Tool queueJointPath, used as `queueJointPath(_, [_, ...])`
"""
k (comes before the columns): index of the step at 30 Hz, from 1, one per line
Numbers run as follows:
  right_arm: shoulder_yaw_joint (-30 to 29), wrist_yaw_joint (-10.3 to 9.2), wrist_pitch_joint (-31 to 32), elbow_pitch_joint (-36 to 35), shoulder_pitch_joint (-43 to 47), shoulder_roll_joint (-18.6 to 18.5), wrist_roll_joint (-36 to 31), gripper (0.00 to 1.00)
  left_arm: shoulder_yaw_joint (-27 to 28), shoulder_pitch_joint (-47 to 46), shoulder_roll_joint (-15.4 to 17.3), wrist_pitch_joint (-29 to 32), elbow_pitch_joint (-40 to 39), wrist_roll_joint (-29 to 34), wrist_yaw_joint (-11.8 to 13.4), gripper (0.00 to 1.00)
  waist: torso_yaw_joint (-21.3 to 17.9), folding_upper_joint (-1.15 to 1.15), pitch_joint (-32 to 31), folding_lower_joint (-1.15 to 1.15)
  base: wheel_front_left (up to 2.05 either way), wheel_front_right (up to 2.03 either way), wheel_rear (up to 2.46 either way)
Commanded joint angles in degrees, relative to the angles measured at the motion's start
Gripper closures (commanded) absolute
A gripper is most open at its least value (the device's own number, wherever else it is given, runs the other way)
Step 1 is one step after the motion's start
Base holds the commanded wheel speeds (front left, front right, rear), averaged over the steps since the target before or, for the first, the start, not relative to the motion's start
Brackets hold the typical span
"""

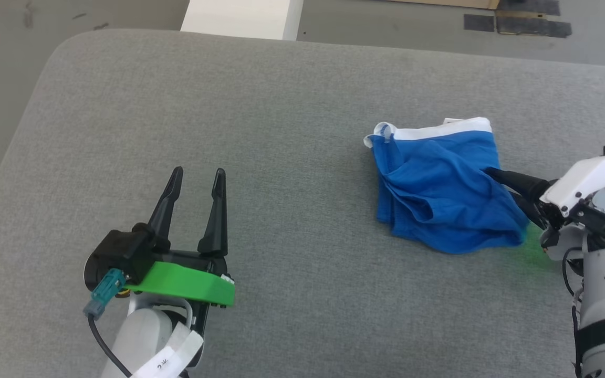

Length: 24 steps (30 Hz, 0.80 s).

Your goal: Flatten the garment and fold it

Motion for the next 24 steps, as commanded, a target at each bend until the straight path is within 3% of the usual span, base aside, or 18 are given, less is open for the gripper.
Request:
queueJointPath(1, [-0.6, -0.06, 1.5, 0.8, -1.3, 0.4, -1.0, 0.0, 0.0, -0.6, -0.1, -0.3, -0.1, 0.0, 0.3, 0.0, 0.9, 0.0, 0.8, 0.0, 0.0, 0.0, 0.0])
queueJointPath(8, [1.3, -0.06, 9.7, 0.4, -2.8, 1.5, -3.3, 0.0, 0.3, -0.7, -0.1, -0.3, -0.2, -0.1, 0.5, 0.0, 1.3, 0.0, 1.1, 0.0, 0.0, 0.0, 0.0])
queueJointPath(9, [1.8, -0.06, 10.6, -0.1, -2.7, 1.5, -3.0, 0.24, 0.3, -0.7, -0.1, -0.3, -0.2, -0.1, 0.5, 0.0, 1.2, 0.0, 1.0, 0.0, 0.0, 0.0, 0.0])
queueJointPath(10, [2.4, -0.06, 11.2, -0.6, -2.7, 1.6, -2.4, 0.56, 0.2, -0.7, -0.1, -0.3, -0.2, -0.1, 0.5, 0.0, 1.1, 0.0, 1.0, 0.0, 0.0, 0.0, 0.0])
queueJointPath(12, [4.9, -0.06, 12.3, -1.5, -2.6, 1.6, -0.3, 0.96, 0.0, -0.8, -0.1, -0.3, -0.2, -0.2, 0.6, 0.0, 0.8, 0.0, 0.8, 0.0, 0.0, 0.0, 0.0])
queueJointPath(13, [6.1, -0.06, 12.1, -2.1, -2.3, 1.6, 0.0, 1.0, 0.0, -0.8, -0.1, -0.3, -0.2, -0.2, 0.6, 0.0, 0.6, 0.0, 0.8, 0.0, 0.0, 0.0, 0.0])
queueJointPath(19, [14.2, -0.06, 11.9, -8.8, 0.0, 1.6, 1.2, 1.0, 0.8, -0.2, -0.1, -0.3, -0.2, 0.1, 0.7, 0.0, -2.5, 0.0, -0.2, 0.0, 0.0, 0.0, 0.0])
queueJointPath(22, [20.3, -0.06, 11.6, -14.9, 1.7, 0.8, -2.8, 1.0, 1.5, 0.2, -0.1, -0.3, -0.3, 0.6, 0.6, 0.0, -4.9, 0.0, -0.5, 0.0, 0.0, 0.0, 0.0])
queueJointPath(24, [25.2, -0.06, 11.2, -19.3, 3.1, -1.6, -5.9, 1.0, 1.9, 0.2, -0.1, -0.3, -0.4, 0.9, 0.5, 0.0, -6.6, 0.0, -0.6, 0.0, 0.0, 0.0, 0.0])
